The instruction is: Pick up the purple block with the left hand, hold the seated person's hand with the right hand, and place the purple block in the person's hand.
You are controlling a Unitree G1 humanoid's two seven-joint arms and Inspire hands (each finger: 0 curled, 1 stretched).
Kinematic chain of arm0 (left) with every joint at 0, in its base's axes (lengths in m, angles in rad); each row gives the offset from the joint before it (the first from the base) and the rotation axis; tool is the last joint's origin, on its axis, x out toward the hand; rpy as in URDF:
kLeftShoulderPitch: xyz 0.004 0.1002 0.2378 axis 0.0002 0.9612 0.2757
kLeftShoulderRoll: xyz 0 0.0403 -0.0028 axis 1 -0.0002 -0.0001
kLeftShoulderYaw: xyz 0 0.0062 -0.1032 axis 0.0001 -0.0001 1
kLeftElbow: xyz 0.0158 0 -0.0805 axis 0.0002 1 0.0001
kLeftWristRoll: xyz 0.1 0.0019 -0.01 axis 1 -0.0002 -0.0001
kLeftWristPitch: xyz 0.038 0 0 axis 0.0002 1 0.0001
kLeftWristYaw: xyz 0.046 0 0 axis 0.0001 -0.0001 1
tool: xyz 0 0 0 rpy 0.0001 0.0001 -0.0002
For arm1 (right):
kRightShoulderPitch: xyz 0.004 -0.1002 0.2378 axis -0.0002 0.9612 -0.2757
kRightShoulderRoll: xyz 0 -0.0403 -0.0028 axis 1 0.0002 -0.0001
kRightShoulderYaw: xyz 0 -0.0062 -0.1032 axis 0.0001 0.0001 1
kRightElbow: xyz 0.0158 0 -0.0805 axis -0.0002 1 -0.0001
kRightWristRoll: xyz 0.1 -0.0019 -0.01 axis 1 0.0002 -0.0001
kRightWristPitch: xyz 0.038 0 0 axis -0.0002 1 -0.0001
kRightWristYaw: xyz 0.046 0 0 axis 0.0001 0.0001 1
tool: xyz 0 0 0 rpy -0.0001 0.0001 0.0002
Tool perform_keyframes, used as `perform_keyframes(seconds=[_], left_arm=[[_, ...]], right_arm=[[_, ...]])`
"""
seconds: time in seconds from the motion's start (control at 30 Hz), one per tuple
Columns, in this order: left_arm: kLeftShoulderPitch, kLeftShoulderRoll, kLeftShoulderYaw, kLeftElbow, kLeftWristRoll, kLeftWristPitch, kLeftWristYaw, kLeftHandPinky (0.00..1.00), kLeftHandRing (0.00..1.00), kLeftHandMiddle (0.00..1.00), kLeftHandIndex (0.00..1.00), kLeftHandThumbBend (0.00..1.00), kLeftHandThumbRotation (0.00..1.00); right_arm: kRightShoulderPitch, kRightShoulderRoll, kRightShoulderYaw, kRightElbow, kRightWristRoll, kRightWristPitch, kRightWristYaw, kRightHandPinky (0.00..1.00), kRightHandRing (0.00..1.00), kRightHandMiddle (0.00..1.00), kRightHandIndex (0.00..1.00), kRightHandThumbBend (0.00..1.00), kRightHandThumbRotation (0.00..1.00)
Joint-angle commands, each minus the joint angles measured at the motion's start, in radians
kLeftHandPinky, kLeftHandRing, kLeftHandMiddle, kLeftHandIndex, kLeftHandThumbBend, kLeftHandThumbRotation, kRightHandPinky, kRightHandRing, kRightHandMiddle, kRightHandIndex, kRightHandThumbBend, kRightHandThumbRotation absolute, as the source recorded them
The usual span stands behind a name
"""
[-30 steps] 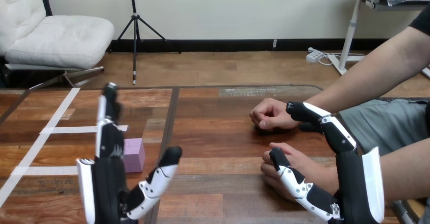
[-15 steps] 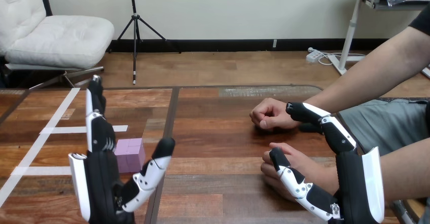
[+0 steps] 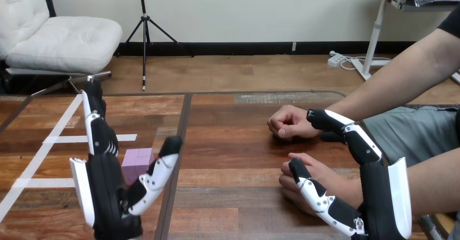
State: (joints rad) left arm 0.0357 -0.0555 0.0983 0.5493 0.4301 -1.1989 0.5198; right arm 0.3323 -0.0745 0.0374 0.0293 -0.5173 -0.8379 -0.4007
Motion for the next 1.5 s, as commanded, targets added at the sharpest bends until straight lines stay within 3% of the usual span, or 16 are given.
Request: perform_keyframes(seconds=[0.0,0.7,1.07,1.47], left_arm=[[-0.096,0.008,0.012,0.026,0.009,0.023,0.017,1.0,1.0,1.0,1.0,0.7,0.41],[-0.185,0.045,0.0,0.149,0.068,0.145,0.159,1.0,1.0,1.0,1.0,0.72,0.36],[-0.236,0.049,-0.018,0.243,0.039,0.236,0.191,1.0,1.0,1.0,0.98,0.77,0.37],[-0.268,0.055,-0.029,0.304,0.033,0.299,0.221,1.0,0.99,0.99,0.97,0.82,0.38]], right_arm=[[-0.05,0.002,-0.003,-0.031,0.006,-0.012,-0.003,0.65,0.72,0.74,0.74,0.48,0.18],[-0.051,-0.01,-0.006,-0.032,0.009,-0.009,0.004,0.66,0.73,0.74,0.74,0.48,0.19],[-0.051,-0.016,-0.009,-0.03,0.01,-0.01,0.008,0.66,0.73,0.74,0.74,0.48,0.18],[-0.047,-0.016,-0.013,-0.033,0.012,-0.007,0.014,0.66,0.73,0.75,0.74,0.48,0.2]])
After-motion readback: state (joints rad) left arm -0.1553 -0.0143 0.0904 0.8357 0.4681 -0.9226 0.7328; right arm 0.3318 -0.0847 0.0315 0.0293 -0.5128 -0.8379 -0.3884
